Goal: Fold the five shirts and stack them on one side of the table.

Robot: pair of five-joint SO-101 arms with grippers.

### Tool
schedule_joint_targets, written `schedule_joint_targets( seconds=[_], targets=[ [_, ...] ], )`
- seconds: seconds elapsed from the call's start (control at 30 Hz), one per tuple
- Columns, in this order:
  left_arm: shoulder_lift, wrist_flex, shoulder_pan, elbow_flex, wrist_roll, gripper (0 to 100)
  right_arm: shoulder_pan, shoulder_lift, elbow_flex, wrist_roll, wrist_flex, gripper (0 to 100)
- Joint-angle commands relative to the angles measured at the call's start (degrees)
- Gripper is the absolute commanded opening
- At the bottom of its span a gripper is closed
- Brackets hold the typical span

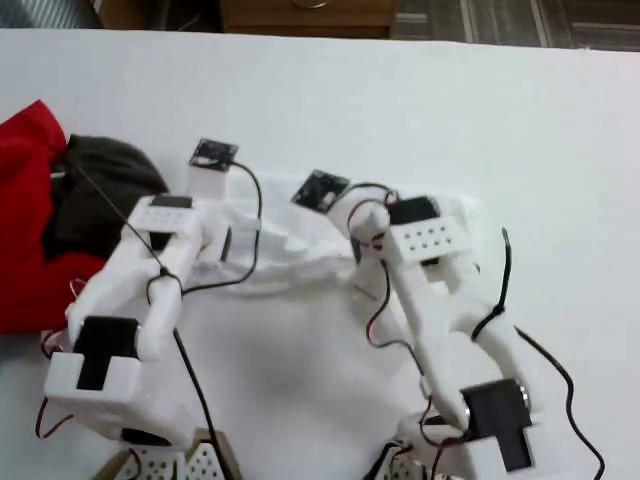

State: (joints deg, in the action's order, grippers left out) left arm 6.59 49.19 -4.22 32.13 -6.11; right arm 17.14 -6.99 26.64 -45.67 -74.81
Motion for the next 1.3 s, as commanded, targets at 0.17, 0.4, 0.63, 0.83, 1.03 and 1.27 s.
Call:
schedule_joint_targets(
  seconds=[0.17, 0.4, 0.63, 0.83, 1.03, 1.27],
  targets=[
    [-1.58, -0.53, -1.32, 0.13, -0.09, 3, -4.70, 22.90, -28.84, -4.66, -8.66, 2.2],
    [-1.58, -0.53, -1.32, 0.13, -0.09, 3, -5.05, 40.84, -56.70, -4.75, -16.66, 9.8],
    [-1.58, -0.53, -1.32, 0.13, -0.09, 3, -6.20, 55.43, -80.09, -4.66, -24.57, 17.0],
    [-1.58, -0.53, -1.32, 0.13, -0.09, 3, -10.86, 59.03, -92.92, 2.29, -25.98, 15.9],
    [-1.58, -0.53, -1.32, 0.13, -0.09, 3, -13.05, 55.16, -92.84, 9.14, -26.51, 14.9],
    [-1.58, -0.53, -1.32, 0.13, -0.09, 3, -9.19, 35.74, -68.92, 9.58, -26.51, 3.3]
  ],
)
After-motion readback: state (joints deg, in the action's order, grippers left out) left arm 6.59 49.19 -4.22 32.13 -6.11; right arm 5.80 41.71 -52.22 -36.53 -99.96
